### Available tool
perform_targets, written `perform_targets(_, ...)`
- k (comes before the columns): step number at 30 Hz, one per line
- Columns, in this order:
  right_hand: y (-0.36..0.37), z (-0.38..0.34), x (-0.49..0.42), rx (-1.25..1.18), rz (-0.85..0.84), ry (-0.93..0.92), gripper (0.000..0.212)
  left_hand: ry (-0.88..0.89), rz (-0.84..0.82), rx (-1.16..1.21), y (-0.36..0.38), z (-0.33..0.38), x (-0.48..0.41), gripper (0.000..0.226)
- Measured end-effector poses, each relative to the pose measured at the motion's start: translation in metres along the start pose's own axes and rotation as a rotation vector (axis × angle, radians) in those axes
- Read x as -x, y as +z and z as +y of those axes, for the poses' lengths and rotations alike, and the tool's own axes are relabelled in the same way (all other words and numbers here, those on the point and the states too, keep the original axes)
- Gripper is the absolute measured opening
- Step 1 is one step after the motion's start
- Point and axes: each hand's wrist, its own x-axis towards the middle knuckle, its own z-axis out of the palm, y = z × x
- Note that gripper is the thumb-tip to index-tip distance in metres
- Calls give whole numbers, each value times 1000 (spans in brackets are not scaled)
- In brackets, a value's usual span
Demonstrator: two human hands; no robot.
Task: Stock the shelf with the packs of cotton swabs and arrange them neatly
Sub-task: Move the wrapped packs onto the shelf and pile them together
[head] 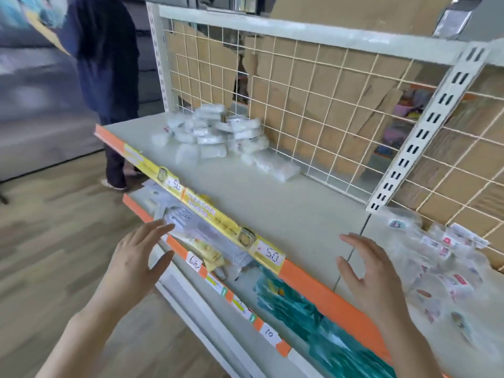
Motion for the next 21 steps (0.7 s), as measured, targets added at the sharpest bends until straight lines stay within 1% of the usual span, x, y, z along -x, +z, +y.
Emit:
perform_targets(4,23,-1,-45,-21,-1,-56,32,-58,45,-39,0,-14,-34,49)
perform_targets(10,46,3,-110,-51,-20,-79,31,-76,116,-15,6,-17,-96,54)
perform_targets(13,60,3,-133,-64,-43,-69,35,-94,104,7,18,-22,-121,43)
perform_targets(17,79,6,-158,-85,-47,-68,34,-93,44,0,29,-32,-156,47)
perform_targets(19,90,7,-174,-59,-86,-47,37,-91,20,24,32,-37,-174,46)
perform_targets(21,103,8,-191,-26,-158,1,43,-104,-9,60,37,-46,-194,46)
